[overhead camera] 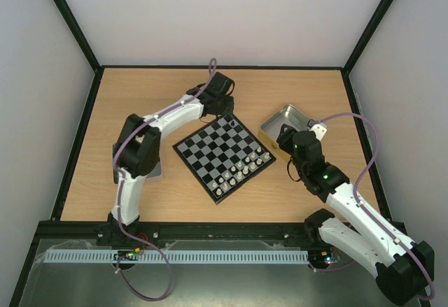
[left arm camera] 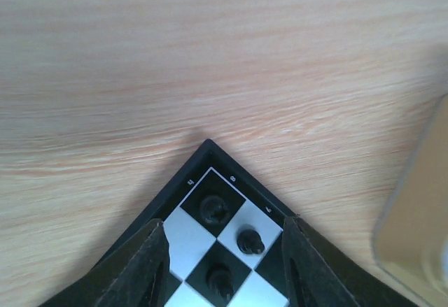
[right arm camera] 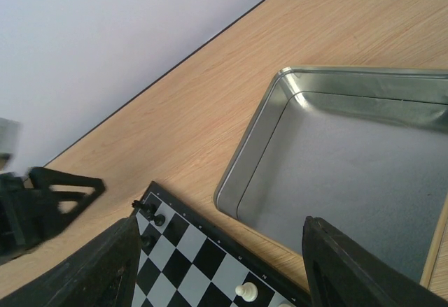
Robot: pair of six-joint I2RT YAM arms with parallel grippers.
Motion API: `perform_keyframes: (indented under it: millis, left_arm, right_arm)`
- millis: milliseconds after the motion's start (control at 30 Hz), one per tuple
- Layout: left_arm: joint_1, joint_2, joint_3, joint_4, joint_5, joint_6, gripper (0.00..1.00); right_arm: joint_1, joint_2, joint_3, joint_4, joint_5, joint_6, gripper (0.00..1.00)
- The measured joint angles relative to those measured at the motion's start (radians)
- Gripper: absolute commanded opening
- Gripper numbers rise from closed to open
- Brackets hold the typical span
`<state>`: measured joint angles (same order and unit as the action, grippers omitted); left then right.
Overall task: Set up the chess pieces on the board
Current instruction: Place the chess piece on the chessboard, then pick up the chess piece from the storage box.
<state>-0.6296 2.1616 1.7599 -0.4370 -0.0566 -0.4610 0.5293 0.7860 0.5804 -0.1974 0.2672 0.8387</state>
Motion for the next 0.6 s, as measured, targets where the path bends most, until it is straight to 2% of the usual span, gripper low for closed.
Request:
perform_keyframes:
  millis: [200, 467, 600]
  left_arm:
    - [0.018, -0.275, -0.187, 0.015, -0.034, -0.050, 0.50]
    - [0.122, -0.647, -0.605, 0.028, -0.090, -0.129, 0.56]
    - [0.196, -0.806, -0.791, 0.003, -0.102, -0.160, 0.56]
  right_arm:
    - [0.000, 0.000, 0.000, 0.000, 0.000, 0.000, 0.68]
    - [0.000, 0.000, -0.002, 0.005, 0.004, -0.013, 1.00]
    - [0.000, -0.008, -0.005, 0.015, 0.011, -0.028, 0.98]
